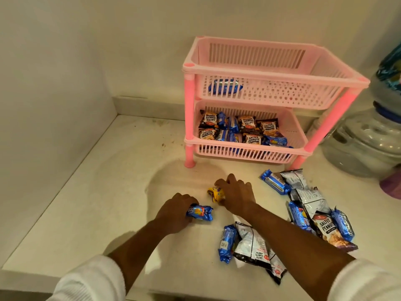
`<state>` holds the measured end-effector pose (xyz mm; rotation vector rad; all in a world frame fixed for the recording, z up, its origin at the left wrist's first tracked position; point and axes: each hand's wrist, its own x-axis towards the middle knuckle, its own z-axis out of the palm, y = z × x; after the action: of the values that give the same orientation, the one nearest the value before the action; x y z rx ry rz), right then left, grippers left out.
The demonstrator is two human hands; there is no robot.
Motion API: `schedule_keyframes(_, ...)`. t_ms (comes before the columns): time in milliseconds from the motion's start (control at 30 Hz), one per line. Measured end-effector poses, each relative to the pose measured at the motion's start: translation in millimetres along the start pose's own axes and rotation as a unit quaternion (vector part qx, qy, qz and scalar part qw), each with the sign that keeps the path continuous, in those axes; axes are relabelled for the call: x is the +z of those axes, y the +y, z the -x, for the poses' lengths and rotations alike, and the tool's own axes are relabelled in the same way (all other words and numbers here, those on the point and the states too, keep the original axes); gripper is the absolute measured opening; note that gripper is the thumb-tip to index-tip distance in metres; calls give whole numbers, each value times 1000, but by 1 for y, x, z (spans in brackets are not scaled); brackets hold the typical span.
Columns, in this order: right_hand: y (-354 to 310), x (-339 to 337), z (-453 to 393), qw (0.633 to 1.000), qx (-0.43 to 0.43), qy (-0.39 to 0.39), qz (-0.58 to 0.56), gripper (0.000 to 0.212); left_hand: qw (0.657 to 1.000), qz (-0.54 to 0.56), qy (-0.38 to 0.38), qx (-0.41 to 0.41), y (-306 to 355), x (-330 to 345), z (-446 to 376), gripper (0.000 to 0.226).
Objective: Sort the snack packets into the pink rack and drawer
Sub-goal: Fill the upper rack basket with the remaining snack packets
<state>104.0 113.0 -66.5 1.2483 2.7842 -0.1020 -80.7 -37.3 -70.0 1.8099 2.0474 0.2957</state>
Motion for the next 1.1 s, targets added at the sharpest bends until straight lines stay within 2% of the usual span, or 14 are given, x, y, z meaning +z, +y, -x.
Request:
schedule_keyframes(167,15,-5,21,992,88,84,-30,68,996,75,44,-9,2,-12,-4,45)
schedule_keyframes(233,16,-15,28,980,121,118,-107,69,992,114,60,-13,6,-26,-8,45)
schedule_keyframes(367,13,-51,39,926,156,172,-298,60,972,206,113,5,22,-67,-18,47)
schedule_keyframes(500,8,-115,59,877,119,282,-371,66,947,246,187,92,54,-120,-24,46)
schedule_keyframes(667,16,-216,76,829,21,411,-379,59,917,230,257,201,105,-206,-28,48)
schedule_keyframes(733,28,-256,75,834,8,436,-339,59,907,197,287,236,124,-241,-33,49)
schedule_keyframes(800,41,-293,68,851,4,423,-312,54,901,165,315,250,141,-274,-41,46)
schedule_keyframes(867,57,-326,54,859,-11,401,-318,37,902,135,329,244,155,-302,-55,42)
schedule_keyframes(933,78,-349,34,873,-5,371,-317,34,916,104,321,217,169,-322,-75,41)
schedule_keyframes(1100,128,-366,-19,929,81,296,-209,61,963,-36,242,116,195,-357,-139,45)
